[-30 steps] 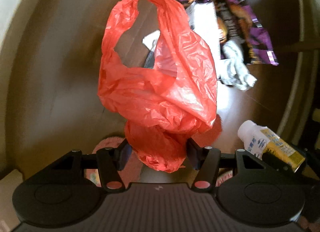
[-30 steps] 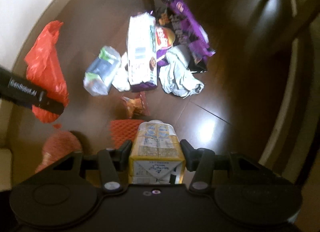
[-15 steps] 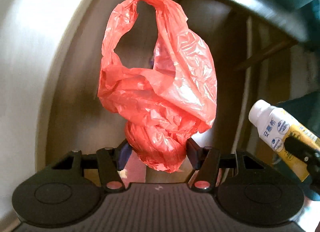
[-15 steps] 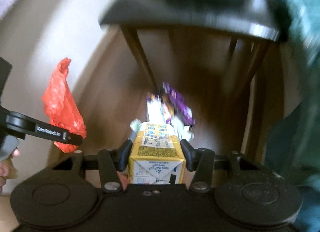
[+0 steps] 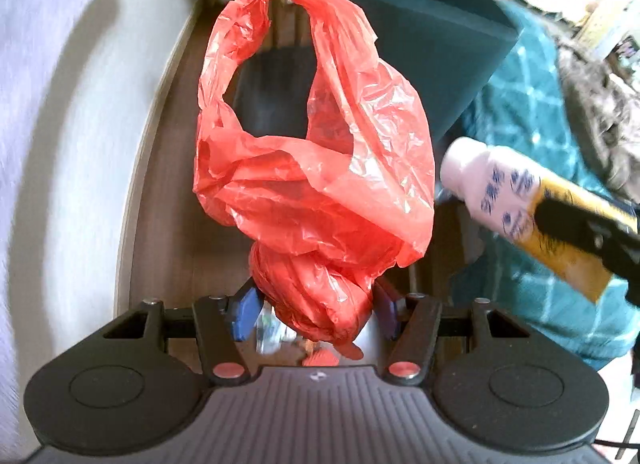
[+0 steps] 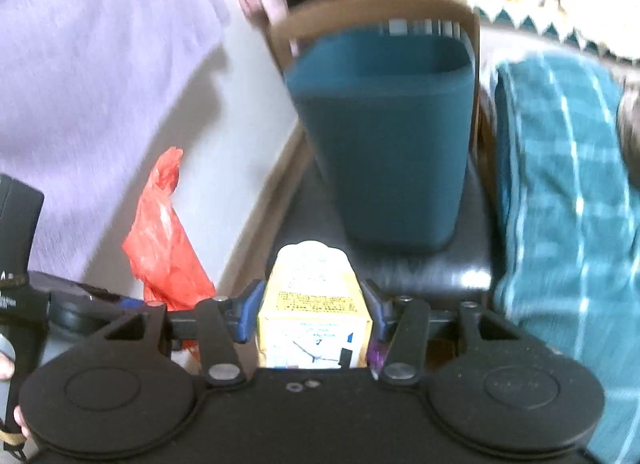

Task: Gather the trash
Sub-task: 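Lift red bag with left while right lifts carton over the wastebasket, then open left gripper releasing red bag while right releases carton into wastebasket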

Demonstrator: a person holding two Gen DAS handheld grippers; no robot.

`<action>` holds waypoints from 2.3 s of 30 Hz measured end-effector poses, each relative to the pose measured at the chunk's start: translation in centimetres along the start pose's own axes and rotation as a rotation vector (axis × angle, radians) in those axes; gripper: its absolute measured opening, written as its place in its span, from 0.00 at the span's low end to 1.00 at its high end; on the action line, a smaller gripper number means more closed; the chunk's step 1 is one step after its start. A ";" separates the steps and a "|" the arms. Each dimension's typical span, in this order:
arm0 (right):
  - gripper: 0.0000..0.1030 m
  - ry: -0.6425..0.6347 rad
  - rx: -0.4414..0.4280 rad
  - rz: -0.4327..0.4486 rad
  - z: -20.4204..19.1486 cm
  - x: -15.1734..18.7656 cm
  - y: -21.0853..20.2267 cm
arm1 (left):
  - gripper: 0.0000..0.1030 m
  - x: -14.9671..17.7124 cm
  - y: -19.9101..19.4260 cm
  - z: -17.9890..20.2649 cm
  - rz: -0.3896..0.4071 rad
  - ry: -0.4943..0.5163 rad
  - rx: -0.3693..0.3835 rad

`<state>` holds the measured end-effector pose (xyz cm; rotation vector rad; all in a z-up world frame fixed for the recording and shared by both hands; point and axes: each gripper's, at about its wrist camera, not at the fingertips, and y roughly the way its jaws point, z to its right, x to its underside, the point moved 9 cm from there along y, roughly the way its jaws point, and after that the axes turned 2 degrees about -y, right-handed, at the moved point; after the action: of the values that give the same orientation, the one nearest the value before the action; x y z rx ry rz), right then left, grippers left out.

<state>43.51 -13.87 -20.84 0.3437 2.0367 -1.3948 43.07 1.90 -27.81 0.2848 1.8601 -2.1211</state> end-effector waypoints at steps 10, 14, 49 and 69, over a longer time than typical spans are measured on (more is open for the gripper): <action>0.50 -0.025 0.088 0.218 2.4 -12.6 -4.4 | 0.56 -10.8 -6.5 4.5 0.165 0.118 0.018; 0.50 -0.039 0.120 0.244 4.1 -15.8 -3.8 | 0.56 -14.9 -7.4 6.3 0.196 0.158 0.013; 0.50 -0.258 0.240 -0.040 8.6 -16.7 10.9 | 0.57 -23.7 9.8 9.6 -0.091 0.166 -0.092; 0.59 -0.247 0.233 -0.064 8.8 -15.4 9.4 | 0.72 -23.2 10.2 10.7 -0.080 0.209 -0.132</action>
<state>63.48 -16.00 -20.08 0.1937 1.7035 -1.6330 68.87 -7.60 -27.77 0.4219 2.1520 -2.0765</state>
